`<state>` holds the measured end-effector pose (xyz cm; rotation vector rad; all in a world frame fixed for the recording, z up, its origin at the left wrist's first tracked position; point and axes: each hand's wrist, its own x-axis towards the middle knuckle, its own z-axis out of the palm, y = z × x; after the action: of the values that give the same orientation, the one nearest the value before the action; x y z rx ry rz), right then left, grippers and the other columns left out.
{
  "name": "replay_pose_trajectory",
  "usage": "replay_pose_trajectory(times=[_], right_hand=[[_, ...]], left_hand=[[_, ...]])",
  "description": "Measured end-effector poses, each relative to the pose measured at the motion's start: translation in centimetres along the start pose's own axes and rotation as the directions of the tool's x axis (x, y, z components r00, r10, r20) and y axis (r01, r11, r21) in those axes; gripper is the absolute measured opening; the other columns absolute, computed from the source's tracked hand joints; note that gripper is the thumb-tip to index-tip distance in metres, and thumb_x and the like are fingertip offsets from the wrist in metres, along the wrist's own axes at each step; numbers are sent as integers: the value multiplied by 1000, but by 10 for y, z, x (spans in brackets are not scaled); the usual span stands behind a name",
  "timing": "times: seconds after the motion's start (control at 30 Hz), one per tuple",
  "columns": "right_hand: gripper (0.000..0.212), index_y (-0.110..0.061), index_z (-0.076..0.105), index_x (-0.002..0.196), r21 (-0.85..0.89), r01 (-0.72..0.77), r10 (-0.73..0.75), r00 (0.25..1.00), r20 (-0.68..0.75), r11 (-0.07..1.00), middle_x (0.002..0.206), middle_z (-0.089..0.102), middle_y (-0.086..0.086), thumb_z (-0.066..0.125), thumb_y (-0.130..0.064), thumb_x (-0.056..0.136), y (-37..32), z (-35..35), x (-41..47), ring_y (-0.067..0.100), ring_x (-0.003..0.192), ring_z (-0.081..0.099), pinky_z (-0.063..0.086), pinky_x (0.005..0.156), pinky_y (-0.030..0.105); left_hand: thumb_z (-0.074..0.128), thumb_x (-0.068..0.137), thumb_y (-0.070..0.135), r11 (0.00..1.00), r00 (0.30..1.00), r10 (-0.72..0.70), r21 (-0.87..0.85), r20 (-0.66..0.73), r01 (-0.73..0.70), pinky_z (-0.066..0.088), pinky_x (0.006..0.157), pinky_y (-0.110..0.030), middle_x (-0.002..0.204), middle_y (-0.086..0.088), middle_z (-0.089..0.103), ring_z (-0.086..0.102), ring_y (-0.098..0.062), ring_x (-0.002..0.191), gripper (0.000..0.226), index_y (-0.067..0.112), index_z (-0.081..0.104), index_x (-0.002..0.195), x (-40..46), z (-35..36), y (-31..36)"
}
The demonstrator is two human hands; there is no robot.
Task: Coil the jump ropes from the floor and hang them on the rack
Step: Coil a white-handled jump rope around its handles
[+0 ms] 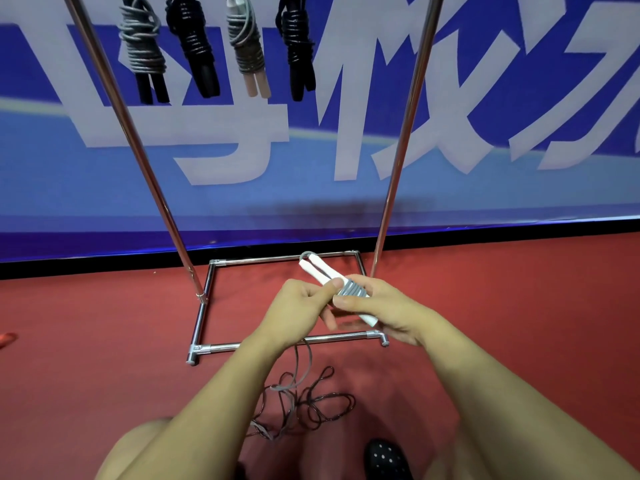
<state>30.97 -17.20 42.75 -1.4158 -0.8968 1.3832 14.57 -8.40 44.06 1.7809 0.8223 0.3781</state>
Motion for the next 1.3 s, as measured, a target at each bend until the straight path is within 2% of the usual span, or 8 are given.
replay_pose_trajectory(times=[0.13, 0.23, 0.3, 0.43, 0.63, 0.77, 0.97, 1.3], right_hand=[[46, -12, 56, 136, 224, -190, 141, 966, 216, 956, 117, 72, 14, 57, -40, 98, -9, 0, -10, 42, 98, 74, 63, 70, 39], [48, -16, 57, 136, 205, -98, 72, 989, 129, 974, 110, 72, 13, 55, -40, 95, -10, 0, -10, 25, 64, 70, 47, 45, 21], [47, -13, 58, 137, 184, -3, -9, 998, 65, 983, 97, 68, 7, 57, -36, 96, -7, 0, -6, 14, 54, 55, 32, 40, 17], [40, -7, 62, 127, 152, 132, -128, 991, -32, 980, 77, 57, -1, 59, -33, 97, -4, 4, -1, 8, 48, 38, 23, 40, 18], [42, -1, 62, 117, 43, 173, -169, 982, -78, 984, 72, 53, 6, 58, -38, 96, 0, 6, -4, 9, 44, 39, 26, 40, 19], [38, -4, 65, 116, 72, 137, -130, 987, -98, 988, 78, 55, 0, 58, -37, 98, 1, 5, -4, 10, 52, 44, 31, 44, 19], [46, -10, 66, 124, 212, 74, -55, 994, -98, 974, 80, 59, 5, 39, -43, 108, -4, -2, -4, 16, 57, 46, 28, 54, 30], [28, -21, 70, 122, 124, 160, -151, 985, -82, 979, 93, 56, 10, 49, -32, 106, 6, -7, -1, 18, 68, 50, 35, 65, 33]], left_hand=[[54, 104, 37, 997, 1000, 15, -75, 23, -14, 35, 51, -7, 38, 8, 53, 51, 3, 41, 61, -4, 68, 62, -1, 1, 5], [57, 103, 35, 989, 1000, -2, -149, -3, 1, 32, 46, -11, 39, 7, 54, 41, -1, 36, 58, -9, 68, 67, 3, -2, 5], [59, 99, 48, 990, 1000, 2, -144, -16, -5, 25, 47, -23, 44, 1, 50, 29, -13, 44, 59, 3, 71, 62, 6, -3, 0], [60, 99, 46, 962, 1000, -18, -273, 6, 19, 14, 51, -32, 46, -3, 32, 18, -15, 47, 48, 13, 71, 66, 8, -1, -5], [63, 98, 37, 931, 992, -58, -353, 108, 93, 15, 47, -25, 56, -1, 60, 20, -10, 45, 37, 6, 79, 87, 3, 0, -4], [62, 98, 47, 948, 991, -89, -298, 99, 115, 31, 44, -21, 66, -8, 72, 36, -12, 42, 36, 15, 80, 98, 1, 5, -2], [68, 87, 63, 958, 976, -211, -189, 44, 216, 41, 44, -20, 52, -9, 60, 50, -18, 43, 61, 5, 68, 67, 3, 1, -4], [54, 74, 89, 940, 940, -340, 27, 23, 339, 45, 57, -26, 49, -5, 61, 52, -15, 43, 86, 6, 70, 60, -1, 0, -8]])
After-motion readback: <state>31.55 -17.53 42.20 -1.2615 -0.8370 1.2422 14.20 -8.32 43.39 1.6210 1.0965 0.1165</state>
